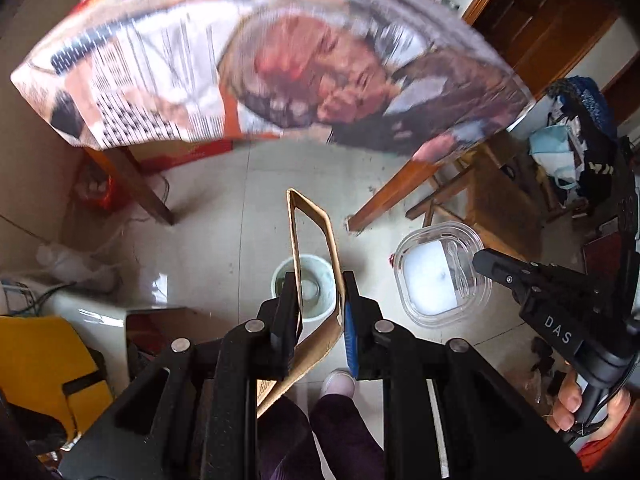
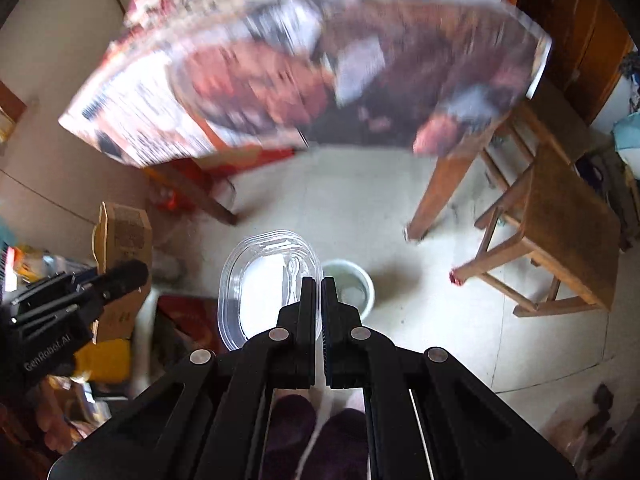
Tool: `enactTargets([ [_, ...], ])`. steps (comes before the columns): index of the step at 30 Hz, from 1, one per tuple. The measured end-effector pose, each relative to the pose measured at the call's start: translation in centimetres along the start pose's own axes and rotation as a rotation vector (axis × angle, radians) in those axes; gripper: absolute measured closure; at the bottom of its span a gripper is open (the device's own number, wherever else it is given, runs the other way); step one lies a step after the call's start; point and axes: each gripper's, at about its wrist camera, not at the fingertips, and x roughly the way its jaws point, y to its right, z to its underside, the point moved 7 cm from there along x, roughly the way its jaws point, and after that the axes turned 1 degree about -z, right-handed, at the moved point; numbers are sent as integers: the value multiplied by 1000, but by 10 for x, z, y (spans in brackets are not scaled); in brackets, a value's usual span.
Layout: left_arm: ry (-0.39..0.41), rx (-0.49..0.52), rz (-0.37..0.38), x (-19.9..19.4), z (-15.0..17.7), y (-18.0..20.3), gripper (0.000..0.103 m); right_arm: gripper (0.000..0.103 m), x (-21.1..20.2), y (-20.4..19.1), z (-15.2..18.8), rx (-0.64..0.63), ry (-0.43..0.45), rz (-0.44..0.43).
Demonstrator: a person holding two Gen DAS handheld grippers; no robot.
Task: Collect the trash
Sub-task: 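Carry the cardboard strip and plastic container toward the white bucket with both tools, then open the right tool to drop the clear container into the bucket while the left tool drops the cardboard strip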
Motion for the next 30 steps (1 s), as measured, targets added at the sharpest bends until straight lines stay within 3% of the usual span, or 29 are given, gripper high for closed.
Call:
enactTargets([
  [10,-150,-13,-23,155,56,-24,84,100,143,56,37,43,-124,14],
  [18,-204,-27,-49,237,82,-42,84,99,225,58,50,78,-146,-40],
  [19,-210,-29,-50,244,83,-42,84,95,235,57,51,93,-170,-54],
  [22,-222,-22,-55,266,86,-43,84,61,252,56,52,141,-224,-88],
  [30,-279,-22,-15,314,77,-28,80,59,249,82,49,132,-196,-16],
])
